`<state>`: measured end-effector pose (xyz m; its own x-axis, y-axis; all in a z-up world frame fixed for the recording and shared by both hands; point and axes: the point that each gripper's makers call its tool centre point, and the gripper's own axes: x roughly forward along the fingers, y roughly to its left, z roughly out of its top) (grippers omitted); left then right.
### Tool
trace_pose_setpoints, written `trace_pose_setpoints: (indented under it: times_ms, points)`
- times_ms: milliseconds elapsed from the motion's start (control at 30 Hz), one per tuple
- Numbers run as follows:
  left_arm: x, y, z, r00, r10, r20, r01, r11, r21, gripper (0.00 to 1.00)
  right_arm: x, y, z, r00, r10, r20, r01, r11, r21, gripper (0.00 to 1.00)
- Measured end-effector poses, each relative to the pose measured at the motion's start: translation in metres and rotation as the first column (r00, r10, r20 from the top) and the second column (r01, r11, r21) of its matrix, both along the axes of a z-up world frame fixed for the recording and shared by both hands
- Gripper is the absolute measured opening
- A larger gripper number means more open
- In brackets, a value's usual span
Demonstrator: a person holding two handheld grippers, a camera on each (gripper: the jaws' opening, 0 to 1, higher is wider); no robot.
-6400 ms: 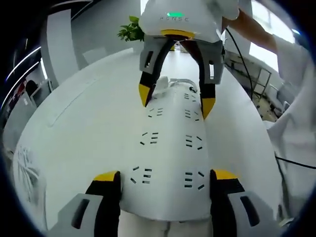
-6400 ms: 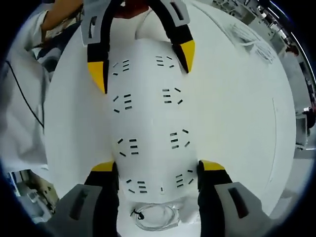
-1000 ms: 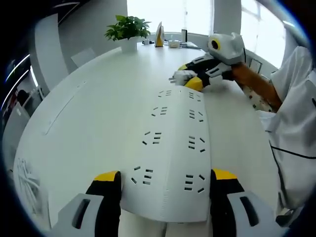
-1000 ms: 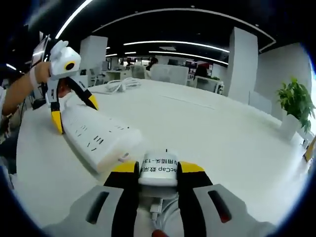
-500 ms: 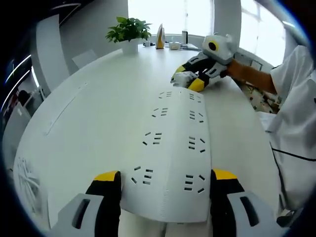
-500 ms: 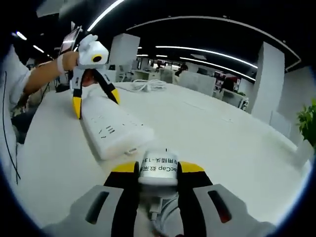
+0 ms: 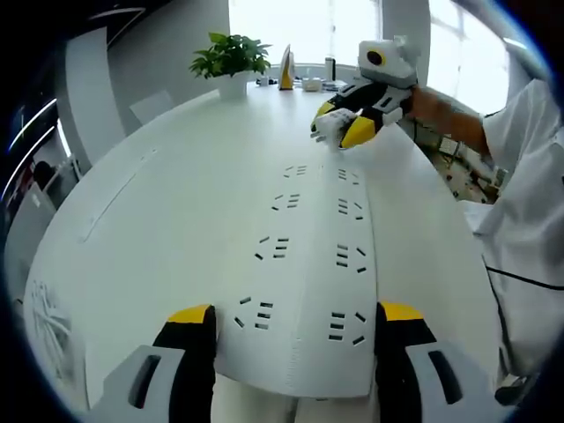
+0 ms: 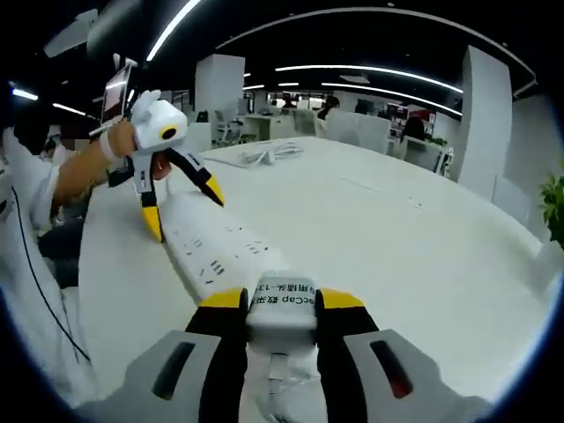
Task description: Straighten the power strip on the desk, plug the charger into it
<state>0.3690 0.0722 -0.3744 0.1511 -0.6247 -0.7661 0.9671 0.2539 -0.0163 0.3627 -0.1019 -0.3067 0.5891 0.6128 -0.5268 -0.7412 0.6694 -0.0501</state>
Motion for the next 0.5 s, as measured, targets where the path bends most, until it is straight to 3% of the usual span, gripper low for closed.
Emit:
trace_pose_setpoints:
  times_ms: [100,200,233,400,500]
  points:
    - [0.0,0.0,0.0,1.0,-0.001,0.002,0.001,1.0,-0.004,0.74,-0.016,0.018,0.021,0.994,0.054,-0.095,-0.052,0.998,0.023,0.29]
    - [0.002,0.0,0.0,1.0,0.0,0.004,0.0,1.0,-0.006,0.74,-0.028,0.033,0.021,0.967,0.073,-0.245,-0.067,0.997,0.031,0.29]
    - [0.002,0.0,0.0,1.0,0.0,0.004,0.0,1.0,-0.006,0.74,-0.029,0.034,0.02,0.963,0.076,-0.26,-0.07,0.997,0.031,0.29]
    - [0.006,-0.001,0.001,1.0,0.003,0.01,-0.003,1.0,-0.019,0.74,-0.026,0.044,-0.006,0.878,0.031,-0.478,-0.016,0.999,0.035,0.29]
    - [0.007,-0.001,0.002,1.0,0.007,0.016,-0.007,1.0,-0.028,0.74,-0.026,0.046,-0.013,0.852,0.024,-0.523,-0.008,0.999,0.033,0.29]
